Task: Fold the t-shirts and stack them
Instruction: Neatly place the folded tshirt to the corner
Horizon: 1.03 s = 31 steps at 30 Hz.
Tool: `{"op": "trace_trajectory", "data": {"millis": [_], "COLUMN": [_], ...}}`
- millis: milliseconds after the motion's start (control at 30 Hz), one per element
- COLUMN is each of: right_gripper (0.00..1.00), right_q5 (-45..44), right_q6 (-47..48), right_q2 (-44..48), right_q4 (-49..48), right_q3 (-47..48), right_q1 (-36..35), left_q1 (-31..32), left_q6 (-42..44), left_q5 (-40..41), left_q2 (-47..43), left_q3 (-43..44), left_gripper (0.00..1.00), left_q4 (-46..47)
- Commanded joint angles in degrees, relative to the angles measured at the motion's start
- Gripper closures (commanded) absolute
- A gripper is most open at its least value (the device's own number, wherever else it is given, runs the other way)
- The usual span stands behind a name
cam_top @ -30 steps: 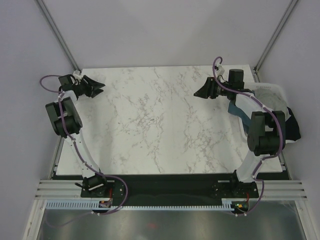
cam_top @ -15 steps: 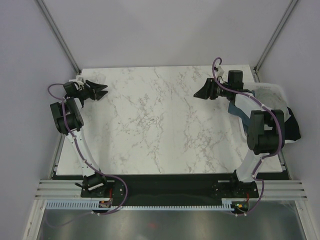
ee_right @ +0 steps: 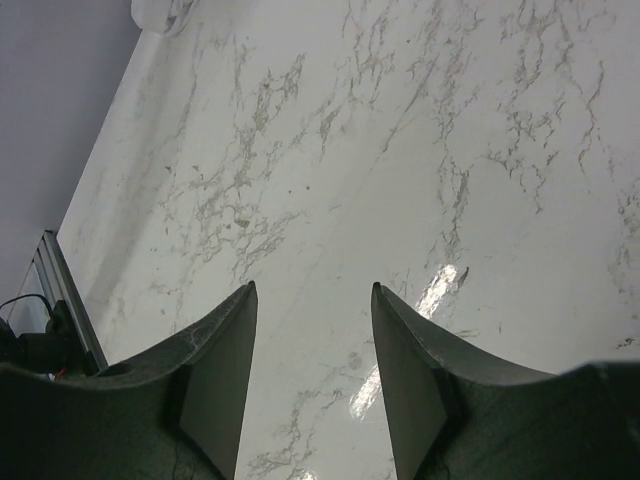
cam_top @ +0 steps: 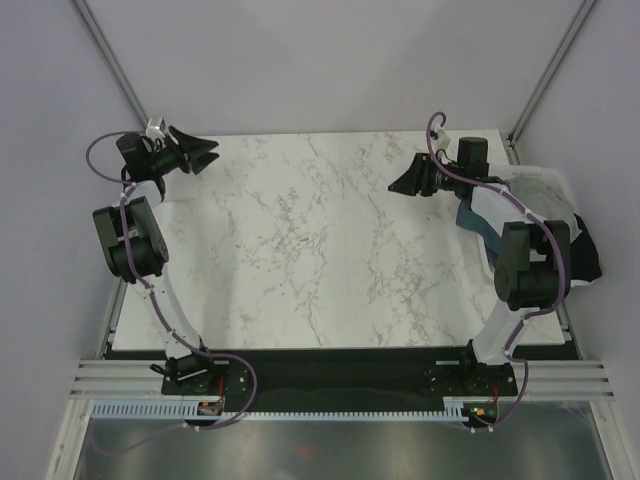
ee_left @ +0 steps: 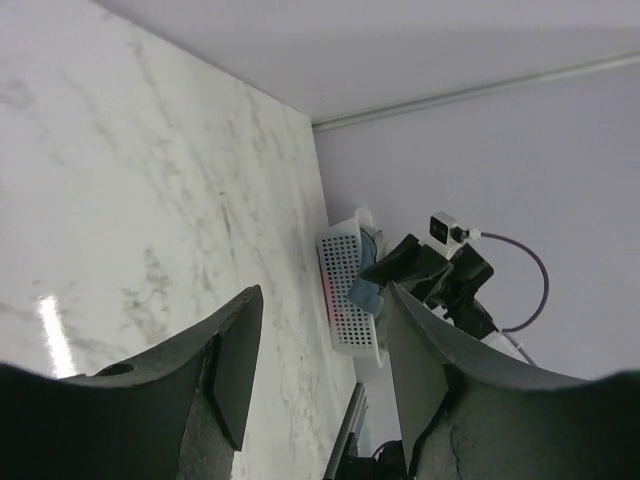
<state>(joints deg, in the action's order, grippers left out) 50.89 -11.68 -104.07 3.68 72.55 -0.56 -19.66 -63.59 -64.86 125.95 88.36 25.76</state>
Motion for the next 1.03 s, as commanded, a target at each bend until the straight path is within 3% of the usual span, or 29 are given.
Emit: {"op": "trace_trajectory", "data": {"millis": [0, 100, 133, 167, 233, 267, 300, 333, 367, 633, 867, 900, 933, 1000], "right_gripper": [0.42, 0.39, 0.36, 0.31, 0.23, 0.22, 0.16, 0.02, 0.02, 0.02, 0.02, 0.02, 0.02, 0.02], "right_q5": [-0.69, -9.04, -12.1, -18.31, -23.62, -27.74, -29.0, -30.49, -34.07, -50.27, -42.82, -41.85, -41.15, -41.49], "right_q6": [0.69, 3.5, 4.03, 4.99, 5.18, 5.09, 5.35, 5.27, 4.66, -2.8, -3.35, -3.0, -2.3, -1.59], "right_q2": [5.45, 6.6, 6.69, 6.86, 7.22, 7.83, 8.35, 9.05, 10.72, 18.2, 23.56, 24.0, 24.35, 25.14], "right_q4": [-0.53, 3.34, 4.31, 5.79, 7.38, 7.83, 8.18, 8.27, 7.66, 5.02, 5.2, 4.67, 3.36, 2.65], "right_q3": [4.08, 5.05, 5.14, 5.05, 4.97, 4.79, 4.44, 3.92, 2.52, -3.56, -9.88, -10.85, -11.72, -13.57], "right_q1": [0.21, 2.23, 2.49, 2.93, 3.37, 3.46, 3.46, 3.46, 3.54, 3.55, 3.55, 3.55, 3.55, 3.55], "left_q1": [3.31, 4.98, 5.24, 6.03, 7.09, 7.7, 7.88, 8.14, 8.41, 14.47, 16.14, 16.67, 17.11, 17.2], "left_q6": [-1.35, 3.1, 7.91, 21.27, 33.65, 41.45, 43.71, 45.56, 47.14, 47.16, 47.16, 51.77, 63.3, 63.42], "left_q5": [-2.82, -2.73, -0.64, 1.91, 11.79, 15.86, 19.39, 25.69, 28.88, 28.91, 28.91, 46.92, 47.45, 45.19], "left_q2": [-11.42, -16.78, -19.31, -20.73, -24.15, -25.48, -26.97, -28.9, -32.4, -49.47, -56.96, -56.52, -56.08, -55.64], "left_q3": [-0.11, -0.82, -0.38, 1.97, 3.48, 2.88, 1.31, -0.36, -3.95, -18.21, -26.13, -26.57, -27.0, -28.94], "left_gripper": [0.4, 0.39, 0.37, 0.36, 0.32, 0.3, 0.29, 0.27, 0.26, 0.26, 0.26, 0.01, 0.0, 0.0], "left_q4": [2.28, -1.39, -13.25, -21.02, -38.41, -41.46, -42.27, -42.8, -42.81, -42.81, -42.81, -43.24, -43.6, -43.95]}}
